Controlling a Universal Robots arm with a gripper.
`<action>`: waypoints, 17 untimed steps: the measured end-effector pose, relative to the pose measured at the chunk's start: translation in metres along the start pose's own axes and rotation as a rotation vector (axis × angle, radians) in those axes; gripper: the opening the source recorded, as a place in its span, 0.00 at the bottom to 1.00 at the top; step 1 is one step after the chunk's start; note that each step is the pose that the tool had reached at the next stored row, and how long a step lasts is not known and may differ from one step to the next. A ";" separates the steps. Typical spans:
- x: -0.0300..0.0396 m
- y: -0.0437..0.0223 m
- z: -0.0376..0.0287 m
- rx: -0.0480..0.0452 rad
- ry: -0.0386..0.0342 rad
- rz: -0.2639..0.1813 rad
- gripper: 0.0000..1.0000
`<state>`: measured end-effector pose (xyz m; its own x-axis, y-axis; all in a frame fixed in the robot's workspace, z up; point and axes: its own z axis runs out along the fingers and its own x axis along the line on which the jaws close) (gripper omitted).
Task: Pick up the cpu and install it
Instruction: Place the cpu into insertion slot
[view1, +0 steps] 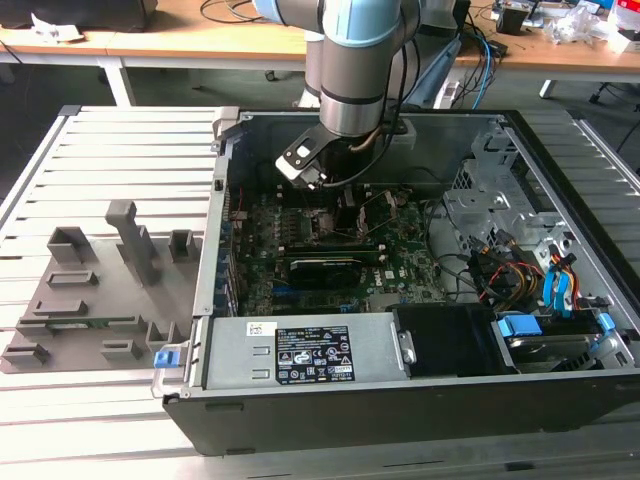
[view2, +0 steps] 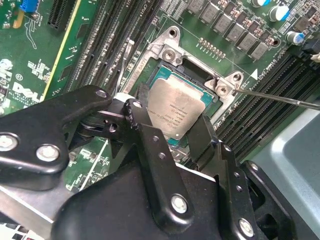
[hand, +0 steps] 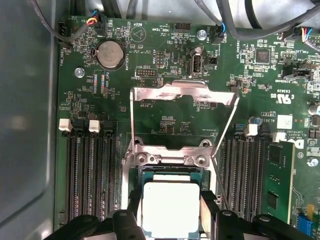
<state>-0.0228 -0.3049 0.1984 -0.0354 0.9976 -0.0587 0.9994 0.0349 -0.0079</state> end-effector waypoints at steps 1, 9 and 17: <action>0.0002 -0.0001 0.0005 0.0002 -0.0002 0.000 0.55; 0.0007 0.0034 0.0012 0.0002 0.0031 0.000 0.55; 0.0016 0.0038 0.0029 -0.0019 0.0126 0.001 0.55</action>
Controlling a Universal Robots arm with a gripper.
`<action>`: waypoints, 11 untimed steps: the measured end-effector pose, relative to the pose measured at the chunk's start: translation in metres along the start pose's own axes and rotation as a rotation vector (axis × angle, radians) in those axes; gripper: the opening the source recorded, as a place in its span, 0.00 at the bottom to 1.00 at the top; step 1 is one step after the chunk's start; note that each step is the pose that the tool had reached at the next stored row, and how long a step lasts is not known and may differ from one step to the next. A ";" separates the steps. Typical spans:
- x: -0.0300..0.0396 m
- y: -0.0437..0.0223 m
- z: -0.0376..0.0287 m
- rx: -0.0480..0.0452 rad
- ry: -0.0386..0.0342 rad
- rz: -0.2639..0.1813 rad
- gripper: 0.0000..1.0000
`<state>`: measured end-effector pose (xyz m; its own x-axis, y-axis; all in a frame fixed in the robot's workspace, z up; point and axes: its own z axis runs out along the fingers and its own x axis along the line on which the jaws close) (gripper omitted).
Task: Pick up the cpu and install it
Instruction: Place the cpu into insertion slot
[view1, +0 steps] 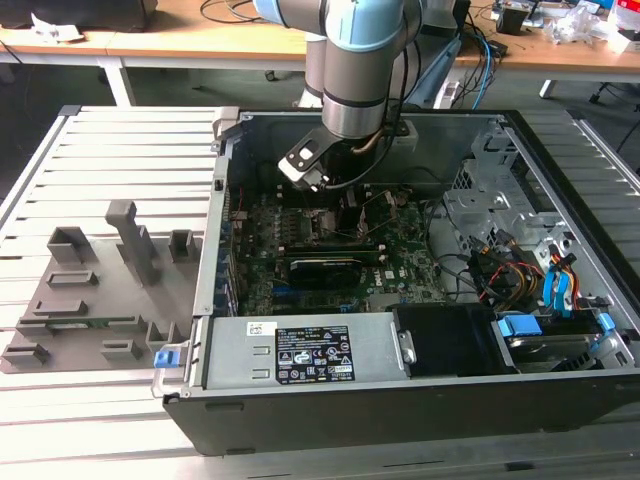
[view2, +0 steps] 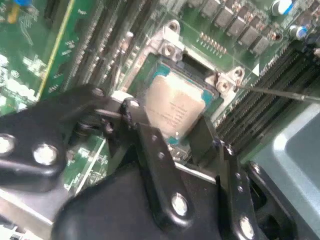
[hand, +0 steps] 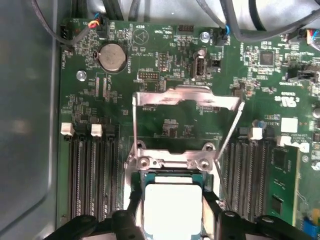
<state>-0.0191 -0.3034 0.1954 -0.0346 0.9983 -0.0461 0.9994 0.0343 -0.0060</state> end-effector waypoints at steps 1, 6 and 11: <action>-0.0003 -0.0002 -0.0006 0.0014 -0.0016 0.000 0.61; -0.0030 -0.0018 -0.0005 0.0007 -0.0016 0.000 0.61; -0.0062 -0.0034 -0.0004 0.0003 -0.0013 0.000 0.61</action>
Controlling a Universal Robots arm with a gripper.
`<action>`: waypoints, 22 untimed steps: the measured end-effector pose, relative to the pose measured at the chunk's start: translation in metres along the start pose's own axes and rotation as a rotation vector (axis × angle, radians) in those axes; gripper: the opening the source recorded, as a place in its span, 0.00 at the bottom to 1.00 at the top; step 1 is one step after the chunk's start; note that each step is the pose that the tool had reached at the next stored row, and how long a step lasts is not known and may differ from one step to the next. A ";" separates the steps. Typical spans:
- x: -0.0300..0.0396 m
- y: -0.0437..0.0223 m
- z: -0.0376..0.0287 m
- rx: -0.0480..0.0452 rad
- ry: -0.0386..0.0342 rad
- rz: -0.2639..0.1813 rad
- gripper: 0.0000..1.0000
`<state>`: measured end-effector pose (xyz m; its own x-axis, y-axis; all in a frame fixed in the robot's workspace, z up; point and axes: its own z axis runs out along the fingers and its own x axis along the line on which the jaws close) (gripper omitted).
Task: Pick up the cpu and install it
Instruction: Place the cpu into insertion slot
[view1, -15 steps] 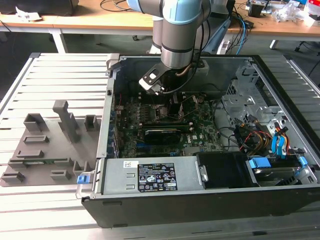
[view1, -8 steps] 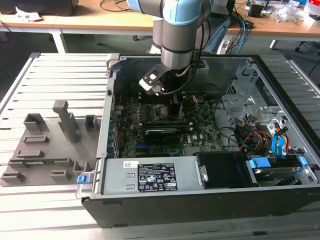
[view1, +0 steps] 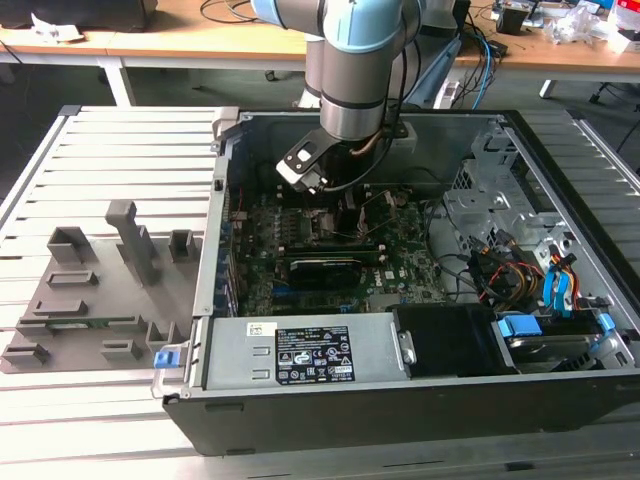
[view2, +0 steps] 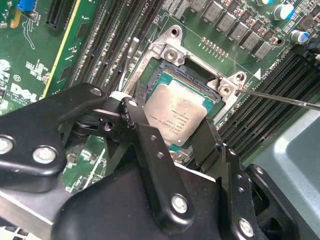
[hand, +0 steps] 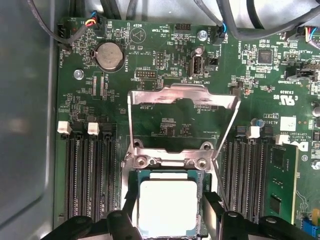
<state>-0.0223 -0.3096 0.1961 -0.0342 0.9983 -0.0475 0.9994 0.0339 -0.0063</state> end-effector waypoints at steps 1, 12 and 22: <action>-0.0002 0.0000 -0.0001 0.0001 -0.0003 0.000 0.61; 0.0028 0.0001 -0.0001 -0.0001 0.0050 0.000 0.60; 0.0024 0.0001 -0.0066 -0.0003 0.0050 0.000 0.55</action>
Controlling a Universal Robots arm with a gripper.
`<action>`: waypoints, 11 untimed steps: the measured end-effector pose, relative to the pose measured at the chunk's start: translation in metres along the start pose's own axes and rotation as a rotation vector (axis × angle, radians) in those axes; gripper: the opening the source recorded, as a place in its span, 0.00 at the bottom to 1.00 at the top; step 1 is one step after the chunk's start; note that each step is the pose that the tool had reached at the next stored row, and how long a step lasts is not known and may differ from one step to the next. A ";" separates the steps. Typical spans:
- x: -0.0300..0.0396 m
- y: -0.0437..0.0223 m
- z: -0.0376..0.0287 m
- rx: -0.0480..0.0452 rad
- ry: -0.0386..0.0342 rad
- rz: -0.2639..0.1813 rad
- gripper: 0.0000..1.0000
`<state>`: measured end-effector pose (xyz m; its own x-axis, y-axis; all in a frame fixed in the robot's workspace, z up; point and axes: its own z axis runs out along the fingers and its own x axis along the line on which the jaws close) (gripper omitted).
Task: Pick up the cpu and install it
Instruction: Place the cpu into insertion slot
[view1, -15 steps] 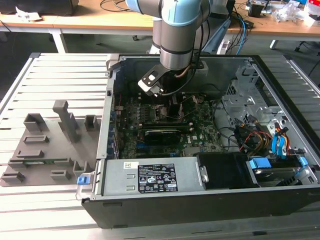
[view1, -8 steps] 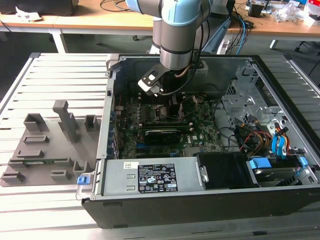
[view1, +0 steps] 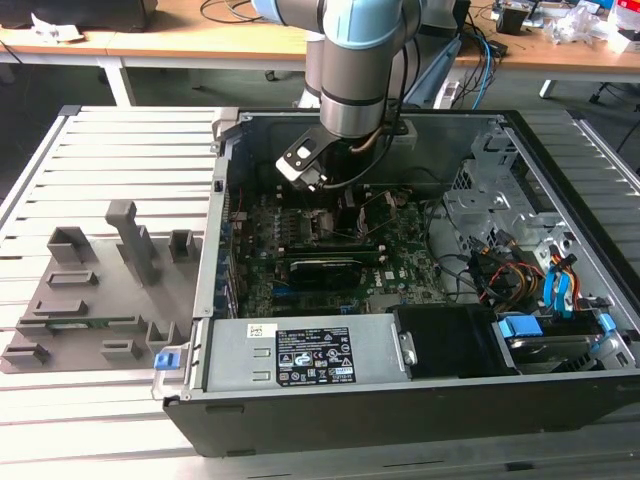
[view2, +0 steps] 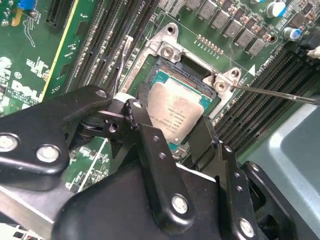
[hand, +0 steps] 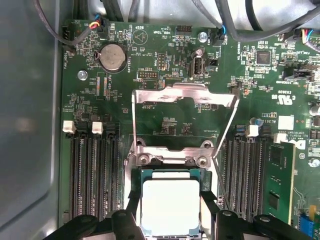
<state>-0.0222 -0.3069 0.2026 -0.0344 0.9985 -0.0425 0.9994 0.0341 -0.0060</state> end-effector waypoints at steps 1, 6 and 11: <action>0.0000 0.0000 0.0000 -0.0002 0.0003 0.000 0.55; 0.0001 -0.0015 0.0006 0.0001 -0.0039 0.000 0.55; 0.0002 -0.0027 0.0025 0.0001 -0.0040 0.000 0.55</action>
<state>-0.0250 -0.3069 0.2000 -0.0345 0.9983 -0.0465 0.9994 0.0342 -0.0061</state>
